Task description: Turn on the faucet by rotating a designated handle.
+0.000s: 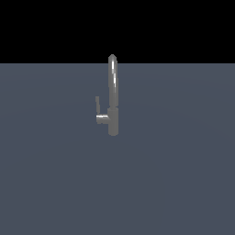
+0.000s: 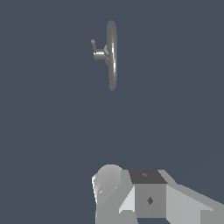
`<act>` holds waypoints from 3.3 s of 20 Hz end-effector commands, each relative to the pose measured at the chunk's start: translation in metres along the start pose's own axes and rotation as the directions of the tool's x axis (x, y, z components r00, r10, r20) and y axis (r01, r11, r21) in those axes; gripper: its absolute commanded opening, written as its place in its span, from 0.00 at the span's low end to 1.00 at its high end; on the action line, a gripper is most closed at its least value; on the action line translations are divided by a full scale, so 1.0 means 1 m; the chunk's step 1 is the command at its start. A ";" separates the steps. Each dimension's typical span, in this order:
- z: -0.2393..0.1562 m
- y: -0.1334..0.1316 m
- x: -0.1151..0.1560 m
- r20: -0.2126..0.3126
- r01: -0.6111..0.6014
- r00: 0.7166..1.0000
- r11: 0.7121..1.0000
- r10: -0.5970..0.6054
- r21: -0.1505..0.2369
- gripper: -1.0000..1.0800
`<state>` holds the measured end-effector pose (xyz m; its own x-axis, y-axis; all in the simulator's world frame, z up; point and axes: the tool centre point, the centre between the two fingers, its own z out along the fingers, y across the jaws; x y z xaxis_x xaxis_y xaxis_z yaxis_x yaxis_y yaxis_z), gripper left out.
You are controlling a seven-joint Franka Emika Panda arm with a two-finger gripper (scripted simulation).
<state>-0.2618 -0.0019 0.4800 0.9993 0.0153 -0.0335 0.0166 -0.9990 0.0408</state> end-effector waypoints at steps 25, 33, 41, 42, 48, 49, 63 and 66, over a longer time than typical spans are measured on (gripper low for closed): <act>-0.021 -0.006 0.001 -0.068 -0.096 0.993 0.995 0.097 0.021 0.00; -0.065 -0.032 0.002 -0.218 -0.266 0.940 0.964 0.263 0.017 0.00; -0.104 -0.077 0.010 -0.384 -0.453 0.817 0.891 0.430 0.033 0.00; -0.107 -0.084 0.012 -0.403 -0.474 0.799 0.880 0.447 0.036 0.00; -0.116 -0.124 0.030 -0.500 -0.588 0.683 0.807 0.532 0.056 0.00; -0.116 -0.130 0.034 -0.514 -0.605 0.664 0.794 0.544 0.060 0.00; -0.057 -0.204 0.126 -0.651 -0.799 0.399 0.593 0.646 0.099 0.00; -0.030 -0.210 0.152 -0.667 -0.833 0.348 0.544 0.659 0.103 0.00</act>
<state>-0.1253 0.2091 0.5105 0.4067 -0.6178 0.6730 -0.8096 -0.5851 -0.0480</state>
